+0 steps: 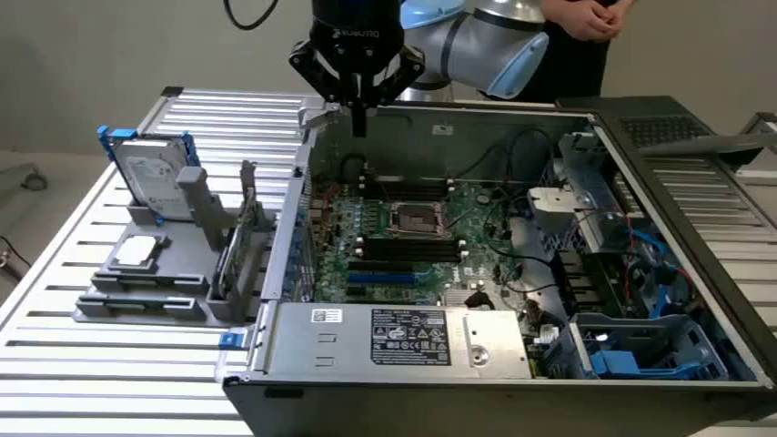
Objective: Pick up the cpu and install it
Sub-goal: 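Reach for the cpu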
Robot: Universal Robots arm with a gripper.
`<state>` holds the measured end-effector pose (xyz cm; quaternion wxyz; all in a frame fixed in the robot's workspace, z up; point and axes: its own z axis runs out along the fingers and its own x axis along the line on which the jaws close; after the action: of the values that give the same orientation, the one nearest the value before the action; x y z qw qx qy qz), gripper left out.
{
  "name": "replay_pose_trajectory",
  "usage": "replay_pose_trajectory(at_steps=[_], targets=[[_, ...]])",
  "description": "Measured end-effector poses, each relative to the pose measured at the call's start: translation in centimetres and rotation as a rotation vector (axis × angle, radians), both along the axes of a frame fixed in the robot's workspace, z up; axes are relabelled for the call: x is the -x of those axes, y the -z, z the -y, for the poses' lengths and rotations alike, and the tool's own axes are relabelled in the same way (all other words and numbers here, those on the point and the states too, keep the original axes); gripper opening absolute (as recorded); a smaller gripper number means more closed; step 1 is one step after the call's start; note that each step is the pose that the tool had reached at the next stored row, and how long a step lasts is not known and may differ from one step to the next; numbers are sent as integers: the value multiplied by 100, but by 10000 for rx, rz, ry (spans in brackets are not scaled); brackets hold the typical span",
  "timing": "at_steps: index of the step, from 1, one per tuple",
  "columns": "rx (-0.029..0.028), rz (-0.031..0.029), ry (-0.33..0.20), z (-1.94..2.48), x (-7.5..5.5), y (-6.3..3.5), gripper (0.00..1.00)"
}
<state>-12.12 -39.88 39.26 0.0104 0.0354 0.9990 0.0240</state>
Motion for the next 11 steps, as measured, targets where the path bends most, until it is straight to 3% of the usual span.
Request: replay_pose_trajectory(at_steps=[11], targets=[[0,0,0,0,0,0,11]])
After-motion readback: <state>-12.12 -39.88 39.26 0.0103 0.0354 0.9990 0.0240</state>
